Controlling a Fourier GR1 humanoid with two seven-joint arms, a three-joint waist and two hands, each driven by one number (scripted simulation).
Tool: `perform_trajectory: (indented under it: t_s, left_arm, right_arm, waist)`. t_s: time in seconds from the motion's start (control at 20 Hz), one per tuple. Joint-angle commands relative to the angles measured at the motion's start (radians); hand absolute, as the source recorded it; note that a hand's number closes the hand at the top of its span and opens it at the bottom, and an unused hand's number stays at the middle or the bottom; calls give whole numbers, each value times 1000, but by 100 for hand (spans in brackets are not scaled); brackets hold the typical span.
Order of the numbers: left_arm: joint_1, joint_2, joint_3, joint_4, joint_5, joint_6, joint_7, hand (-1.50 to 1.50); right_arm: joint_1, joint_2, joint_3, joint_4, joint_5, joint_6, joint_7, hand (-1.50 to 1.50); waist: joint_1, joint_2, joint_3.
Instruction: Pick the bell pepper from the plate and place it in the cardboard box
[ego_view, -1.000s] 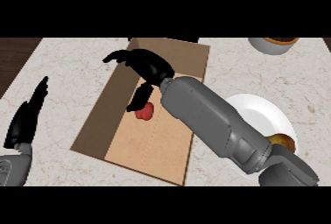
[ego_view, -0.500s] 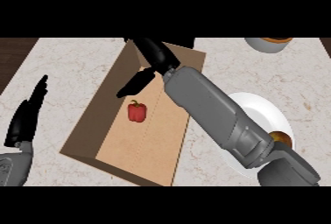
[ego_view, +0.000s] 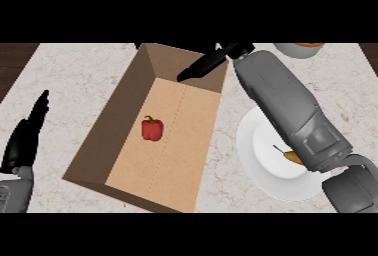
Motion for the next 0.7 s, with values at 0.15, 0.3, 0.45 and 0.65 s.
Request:
perform_trajectory:
  t_s: [0.15,0.3,0.45,0.65]
  left_arm:
    - [55,1,13,-15,11,-15,-44,0]
    - [24,-26,-13,-26,-6,0,-10,0]
    - [2,6,19,15,17,-28,-27,0]
    - [-6,-8,5,4,-4,-9,-25,0]
  right_arm:
    - [9,-145,-67,146,9,138,-91,-150]
    - [18,-241,-71,191,28,212,-177,-150]
    - [23,-323,-74,221,40,311,-206,-150]
    - [23,-373,-25,246,108,377,-265,-150]
  waist:
    - [4,0,0]
    - [16,9,1]
    - [17,12,1]
    - [31,18,2]
